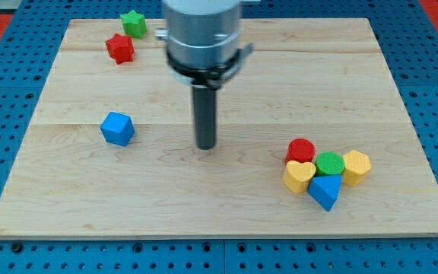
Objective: Push the blue cube towards right
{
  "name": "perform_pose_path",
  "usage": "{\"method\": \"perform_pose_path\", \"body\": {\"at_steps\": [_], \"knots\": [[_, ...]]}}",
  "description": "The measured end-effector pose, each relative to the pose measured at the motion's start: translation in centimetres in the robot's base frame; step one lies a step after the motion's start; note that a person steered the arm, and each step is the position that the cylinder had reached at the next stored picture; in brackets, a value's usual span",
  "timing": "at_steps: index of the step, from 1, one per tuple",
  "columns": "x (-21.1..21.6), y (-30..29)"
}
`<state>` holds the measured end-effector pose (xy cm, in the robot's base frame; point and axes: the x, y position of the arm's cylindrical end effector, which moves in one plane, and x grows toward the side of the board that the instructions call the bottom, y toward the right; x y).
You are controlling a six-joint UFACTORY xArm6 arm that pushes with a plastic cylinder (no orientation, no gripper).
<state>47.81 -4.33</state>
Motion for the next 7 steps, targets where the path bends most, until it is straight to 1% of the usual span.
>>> {"method": "perform_pose_path", "body": {"at_steps": [1,2,3,4,5,6,7], "knots": [[-7.1,-5.8],[-11.3,-13.9],[-6.0,-15.1],[-2.4,-14.4],[-0.8,-10.1],[-1.2,-5.7],[-1.8,-5.5]]}}
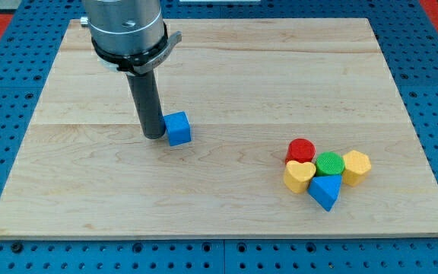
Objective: Push the blue cube towards right
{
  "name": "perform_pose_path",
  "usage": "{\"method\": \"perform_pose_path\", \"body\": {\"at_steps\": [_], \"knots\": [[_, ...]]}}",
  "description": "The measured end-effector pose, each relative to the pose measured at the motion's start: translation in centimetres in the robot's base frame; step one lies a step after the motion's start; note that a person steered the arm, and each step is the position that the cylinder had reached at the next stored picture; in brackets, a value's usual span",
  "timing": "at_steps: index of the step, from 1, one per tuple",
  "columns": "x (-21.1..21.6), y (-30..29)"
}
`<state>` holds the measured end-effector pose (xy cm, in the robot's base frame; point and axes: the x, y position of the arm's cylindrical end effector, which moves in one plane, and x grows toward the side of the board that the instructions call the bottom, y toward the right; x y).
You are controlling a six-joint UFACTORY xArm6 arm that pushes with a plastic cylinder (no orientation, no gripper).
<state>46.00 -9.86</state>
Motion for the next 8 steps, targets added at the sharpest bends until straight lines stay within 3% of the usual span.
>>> {"method": "perform_pose_path", "body": {"at_steps": [5,7,8], "knots": [[-0.9,0.0],[-1.0,4.0],[-3.4,3.5]]}}
